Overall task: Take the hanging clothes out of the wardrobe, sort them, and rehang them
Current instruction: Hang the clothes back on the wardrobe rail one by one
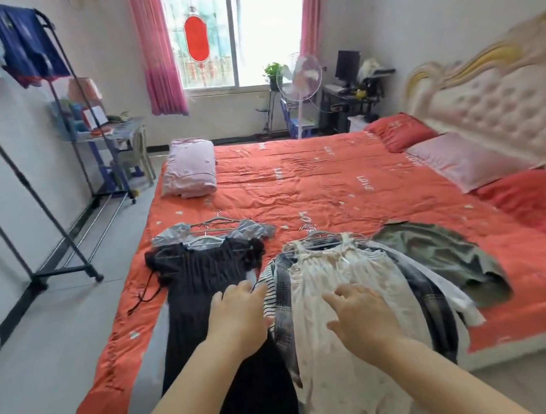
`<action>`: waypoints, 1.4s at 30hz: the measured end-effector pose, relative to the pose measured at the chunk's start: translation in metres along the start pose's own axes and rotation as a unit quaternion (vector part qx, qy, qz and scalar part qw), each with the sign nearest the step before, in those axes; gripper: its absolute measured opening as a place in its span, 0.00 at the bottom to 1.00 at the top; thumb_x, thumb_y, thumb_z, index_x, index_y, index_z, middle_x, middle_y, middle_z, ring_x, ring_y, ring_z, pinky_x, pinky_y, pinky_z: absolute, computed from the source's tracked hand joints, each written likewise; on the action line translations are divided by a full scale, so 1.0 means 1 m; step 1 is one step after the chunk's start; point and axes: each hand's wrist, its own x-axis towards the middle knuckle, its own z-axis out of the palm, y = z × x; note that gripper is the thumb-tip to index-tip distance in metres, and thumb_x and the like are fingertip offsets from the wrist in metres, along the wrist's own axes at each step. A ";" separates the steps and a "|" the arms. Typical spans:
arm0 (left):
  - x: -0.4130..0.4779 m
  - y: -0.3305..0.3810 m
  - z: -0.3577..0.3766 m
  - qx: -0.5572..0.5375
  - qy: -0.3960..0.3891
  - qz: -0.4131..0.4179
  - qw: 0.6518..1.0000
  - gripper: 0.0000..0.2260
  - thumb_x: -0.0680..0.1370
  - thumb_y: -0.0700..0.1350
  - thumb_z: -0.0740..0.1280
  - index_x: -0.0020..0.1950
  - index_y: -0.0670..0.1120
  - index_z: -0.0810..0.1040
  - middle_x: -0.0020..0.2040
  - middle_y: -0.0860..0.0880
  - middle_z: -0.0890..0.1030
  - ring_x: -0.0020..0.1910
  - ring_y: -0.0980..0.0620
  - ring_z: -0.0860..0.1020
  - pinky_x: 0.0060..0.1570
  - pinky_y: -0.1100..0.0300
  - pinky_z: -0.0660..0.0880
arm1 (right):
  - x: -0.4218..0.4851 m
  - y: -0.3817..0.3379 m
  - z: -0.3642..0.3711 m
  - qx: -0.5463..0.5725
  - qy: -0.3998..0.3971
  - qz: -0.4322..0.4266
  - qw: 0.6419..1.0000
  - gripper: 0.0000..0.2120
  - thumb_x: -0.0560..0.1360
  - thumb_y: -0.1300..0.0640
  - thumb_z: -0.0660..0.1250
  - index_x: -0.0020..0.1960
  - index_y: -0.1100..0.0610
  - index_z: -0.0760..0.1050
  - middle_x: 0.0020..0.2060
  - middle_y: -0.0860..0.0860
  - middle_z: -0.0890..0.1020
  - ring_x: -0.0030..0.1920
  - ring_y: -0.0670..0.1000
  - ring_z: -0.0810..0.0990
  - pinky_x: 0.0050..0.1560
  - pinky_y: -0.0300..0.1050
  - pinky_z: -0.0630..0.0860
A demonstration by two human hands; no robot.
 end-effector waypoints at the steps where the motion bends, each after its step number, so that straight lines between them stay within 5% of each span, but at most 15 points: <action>1: 0.021 0.003 0.000 -0.004 -0.005 0.011 1.000 0.25 0.78 0.54 0.62 0.73 0.52 0.59 0.69 0.50 0.67 0.68 0.47 0.65 0.67 0.51 0.61 | 0.012 0.008 0.001 0.001 -0.005 0.010 1.000 0.20 0.79 0.48 0.58 0.69 0.51 0.64 0.65 0.49 0.69 0.67 0.52 0.66 0.68 0.47 0.59; 13: 0.206 0.041 0.022 -0.003 -0.054 0.086 0.995 0.25 0.78 0.54 0.62 0.73 0.53 0.59 0.67 0.49 0.68 0.67 0.47 0.65 0.65 0.51 0.63 | 0.134 0.120 0.018 0.014 -0.023 0.089 0.996 0.19 0.78 0.47 0.59 0.67 0.49 0.66 0.60 0.47 0.72 0.64 0.50 0.68 0.63 0.43 0.61; 32: 0.523 0.102 0.161 -0.036 -0.165 -0.063 0.984 0.24 0.77 0.54 0.63 0.71 0.52 0.61 0.64 0.50 0.70 0.65 0.48 0.67 0.61 0.54 0.64 | 0.487 0.335 0.171 0.000 -0.168 -0.066 0.984 0.16 0.77 0.51 0.60 0.63 0.54 0.70 0.58 0.53 0.74 0.60 0.55 0.70 0.59 0.47 0.64; 39: 0.587 0.092 0.234 -0.058 -0.199 -0.099 0.973 0.23 0.78 0.53 0.62 0.72 0.52 0.61 0.66 0.51 0.69 0.66 0.48 0.66 0.63 0.53 0.63 | 0.576 0.365 0.256 -0.008 -0.213 -0.052 0.976 0.13 0.77 0.57 0.58 0.61 0.53 0.70 0.59 0.53 0.73 0.61 0.56 0.70 0.57 0.47 0.66; 42: 0.606 0.089 0.262 -0.077 -0.204 -0.110 0.970 0.24 0.78 0.51 0.62 0.73 0.52 0.60 0.64 0.51 0.70 0.65 0.48 0.67 0.63 0.53 0.64 | 0.604 0.375 0.294 -0.004 -0.224 -0.040 0.974 0.19 0.77 0.58 0.59 0.68 0.52 0.66 0.64 0.54 0.69 0.63 0.56 0.69 0.60 0.49 0.66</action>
